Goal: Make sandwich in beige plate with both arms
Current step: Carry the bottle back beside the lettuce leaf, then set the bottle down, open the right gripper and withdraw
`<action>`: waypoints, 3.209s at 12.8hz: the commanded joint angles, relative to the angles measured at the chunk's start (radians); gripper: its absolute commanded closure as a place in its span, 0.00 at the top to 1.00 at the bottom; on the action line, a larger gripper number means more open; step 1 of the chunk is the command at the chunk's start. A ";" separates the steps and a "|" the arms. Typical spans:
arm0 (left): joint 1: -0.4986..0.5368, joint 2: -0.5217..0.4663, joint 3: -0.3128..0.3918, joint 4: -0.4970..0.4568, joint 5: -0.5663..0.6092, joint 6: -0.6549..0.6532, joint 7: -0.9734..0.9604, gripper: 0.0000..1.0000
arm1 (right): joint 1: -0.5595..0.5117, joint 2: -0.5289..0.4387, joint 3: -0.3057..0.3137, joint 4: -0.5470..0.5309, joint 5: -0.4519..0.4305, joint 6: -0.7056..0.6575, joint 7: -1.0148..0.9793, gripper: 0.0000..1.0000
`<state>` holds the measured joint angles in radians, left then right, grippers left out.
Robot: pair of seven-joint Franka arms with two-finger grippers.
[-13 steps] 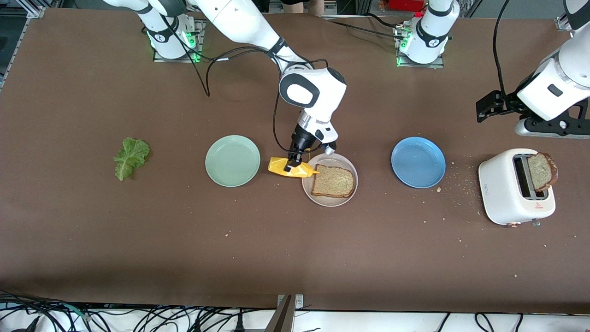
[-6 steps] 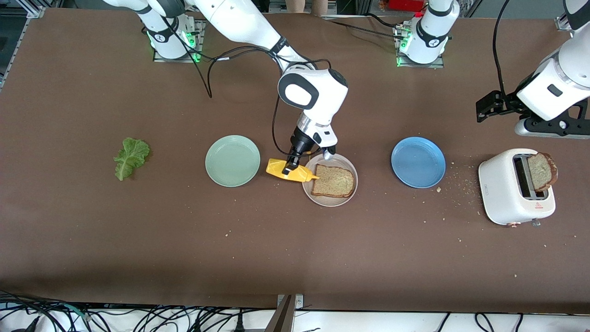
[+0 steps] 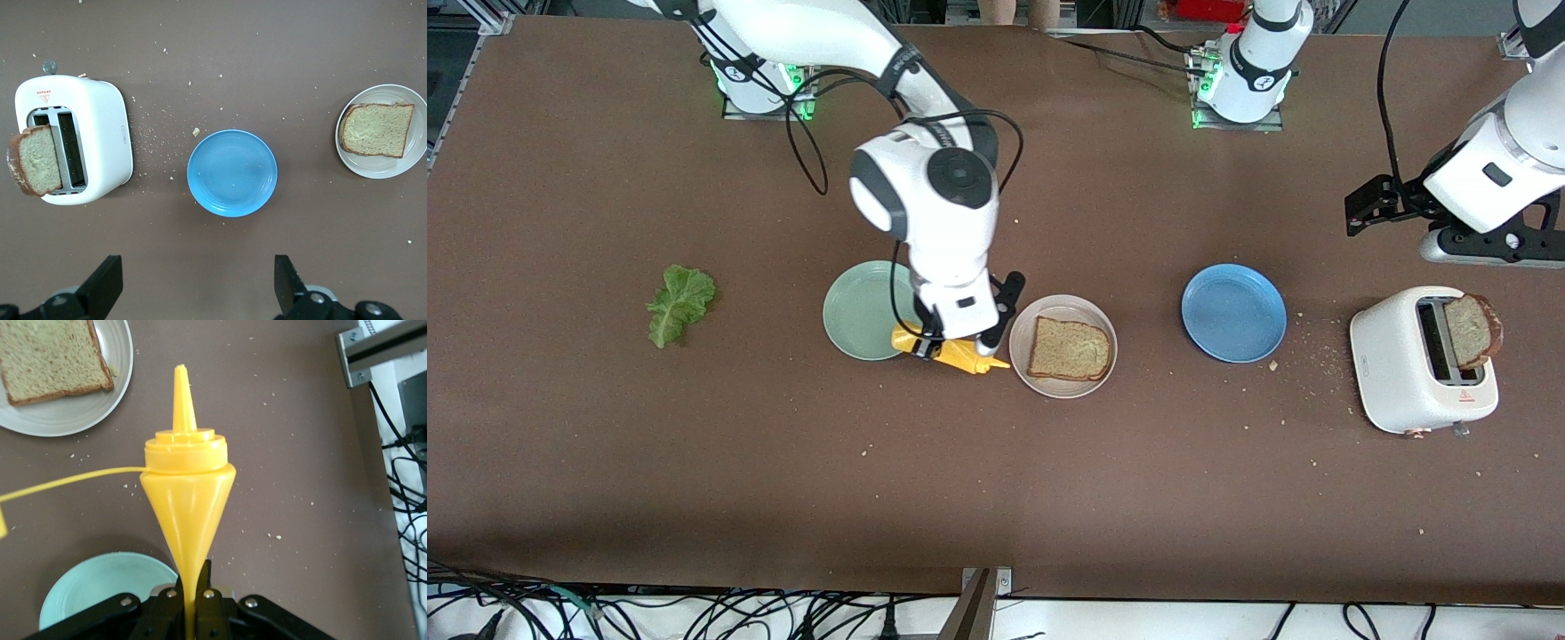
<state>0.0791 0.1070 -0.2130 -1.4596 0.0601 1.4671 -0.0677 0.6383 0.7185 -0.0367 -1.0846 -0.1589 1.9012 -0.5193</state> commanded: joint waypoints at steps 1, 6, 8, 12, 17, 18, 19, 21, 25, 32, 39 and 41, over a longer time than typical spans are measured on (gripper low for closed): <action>0.005 -0.003 -0.002 -0.001 -0.023 0.006 -0.001 1.00 | -0.141 -0.068 0.021 -0.021 0.222 -0.077 -0.161 0.00; 0.005 -0.003 -0.002 -0.001 -0.025 0.006 -0.001 1.00 | -0.389 -0.103 0.018 -0.034 0.591 -0.287 -0.542 0.00; 0.005 -0.003 -0.002 -0.001 -0.023 0.006 -0.001 1.00 | -0.497 -0.123 0.018 -0.101 0.723 -0.364 -0.687 0.00; 0.005 -0.003 -0.002 -0.001 -0.025 0.006 -0.001 1.00 | -0.676 -0.155 0.017 -0.344 0.927 -0.435 -1.006 0.00; 0.005 -0.003 -0.002 -0.001 -0.025 0.006 -0.001 1.00 | -0.730 -0.177 -0.057 -0.677 1.110 -0.432 -1.480 0.00; 0.005 -0.003 -0.002 -0.001 -0.023 0.006 -0.001 1.00 | -0.738 -0.166 -0.069 -0.711 1.130 -0.430 -1.581 0.00; 0.007 -0.003 -0.002 -0.001 -0.025 0.006 -0.001 1.00 | -0.744 -0.148 -0.072 -0.716 1.131 -0.429 -1.648 0.00; 0.007 -0.003 -0.002 -0.001 -0.023 0.006 -0.001 1.00 | -0.778 -0.087 -0.071 -0.715 1.145 -0.435 -1.761 0.00; 0.007 -0.003 -0.002 -0.001 -0.025 0.006 -0.001 1.00 | -0.825 0.024 -0.069 -0.712 1.182 -0.461 -1.904 0.00; 0.007 -0.003 -0.002 -0.001 -0.019 0.006 -0.003 1.00 | -0.839 0.141 -0.068 -0.695 1.265 -0.519 -1.970 0.00; 0.008 -0.003 -0.003 -0.001 -0.020 0.006 -0.003 1.00 | -0.839 0.131 -0.072 -0.677 1.250 -0.519 -1.845 0.94; 0.010 -0.003 -0.002 -0.001 -0.022 0.006 -0.003 1.00 | -0.839 0.128 -0.098 -0.637 1.205 -0.525 -1.764 0.94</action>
<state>0.0797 0.1080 -0.2128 -1.4597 0.0598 1.4675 -0.0677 -0.1867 0.8509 -0.1179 -1.7654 1.0811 1.4041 -2.3584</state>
